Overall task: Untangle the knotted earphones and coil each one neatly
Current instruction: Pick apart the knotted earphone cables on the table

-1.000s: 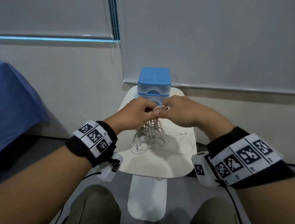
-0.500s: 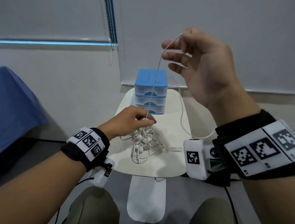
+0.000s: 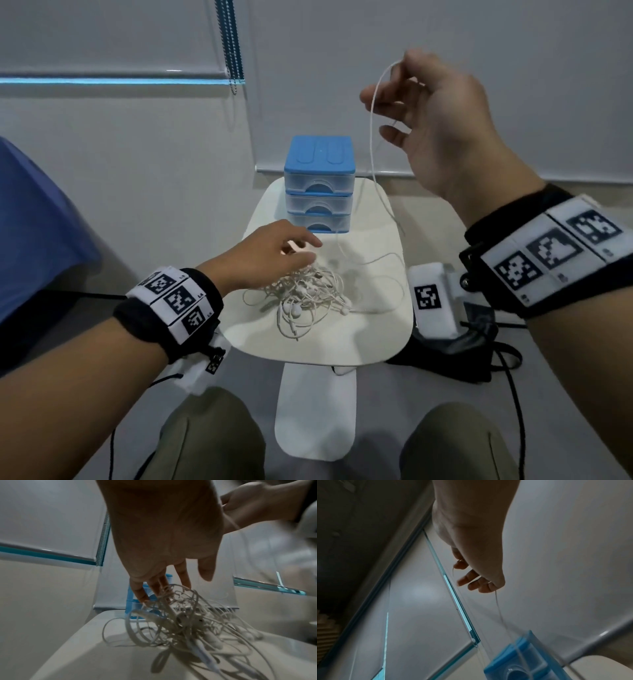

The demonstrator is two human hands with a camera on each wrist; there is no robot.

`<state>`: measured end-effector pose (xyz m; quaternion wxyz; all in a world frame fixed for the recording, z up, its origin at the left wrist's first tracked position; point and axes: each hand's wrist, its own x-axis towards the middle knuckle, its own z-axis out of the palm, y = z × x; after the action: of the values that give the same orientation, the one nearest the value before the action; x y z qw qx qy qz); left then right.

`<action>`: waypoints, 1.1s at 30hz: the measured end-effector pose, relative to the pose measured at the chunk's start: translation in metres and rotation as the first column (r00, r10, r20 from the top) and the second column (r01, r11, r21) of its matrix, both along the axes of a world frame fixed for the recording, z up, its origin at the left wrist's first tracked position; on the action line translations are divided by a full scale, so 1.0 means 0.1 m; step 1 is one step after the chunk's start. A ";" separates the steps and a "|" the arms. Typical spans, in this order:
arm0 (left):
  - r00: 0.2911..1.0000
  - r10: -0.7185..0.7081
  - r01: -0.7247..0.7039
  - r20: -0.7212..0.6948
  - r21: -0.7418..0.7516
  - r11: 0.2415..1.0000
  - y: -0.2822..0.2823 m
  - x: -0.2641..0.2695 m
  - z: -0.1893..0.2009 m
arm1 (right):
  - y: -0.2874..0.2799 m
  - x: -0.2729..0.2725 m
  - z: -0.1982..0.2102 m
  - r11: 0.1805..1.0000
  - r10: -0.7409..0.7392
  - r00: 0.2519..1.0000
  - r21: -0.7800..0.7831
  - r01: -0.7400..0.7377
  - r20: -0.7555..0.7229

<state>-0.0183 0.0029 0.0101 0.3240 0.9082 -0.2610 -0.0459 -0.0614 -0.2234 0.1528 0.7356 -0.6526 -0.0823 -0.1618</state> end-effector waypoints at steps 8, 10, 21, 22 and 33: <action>0.992 -0.122 0.128 -0.038 0.362 0.923 -0.13 0.00 -0.15 | -0.02 0.53 -0.28 0.950 -0.076 0.976 -0.311 0.008 -0.205; 0.995 -0.096 0.085 0.004 0.423 0.902 -0.15 0.05 -0.17 | -0.08 0.61 -0.44 0.951 -0.062 0.924 -0.304 -0.061 -0.378; 0.995 -0.030 0.073 -0.100 0.455 0.888 -0.17 0.21 -0.12 | -0.07 0.23 -1.51 0.830 -0.139 0.936 -0.554 -0.068 -0.322; 0.994 -0.033 0.079 -0.108 0.463 0.883 -0.17 0.22 -0.10 | -0.10 0.19 -1.57 0.843 -0.120 0.923 -0.528 -0.099 -0.365; 0.983 -0.023 0.115 -0.184 0.507 0.854 -0.20 0.22 -0.07 | -0.09 0.03 -1.70 0.333 -0.092 0.901 -0.865 -0.374 -0.425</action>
<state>0.0038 -0.0170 0.0027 0.0884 0.9443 -0.2429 -0.2038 -0.0582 -0.2321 -0.0168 0.2405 -0.9612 -0.0654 0.1180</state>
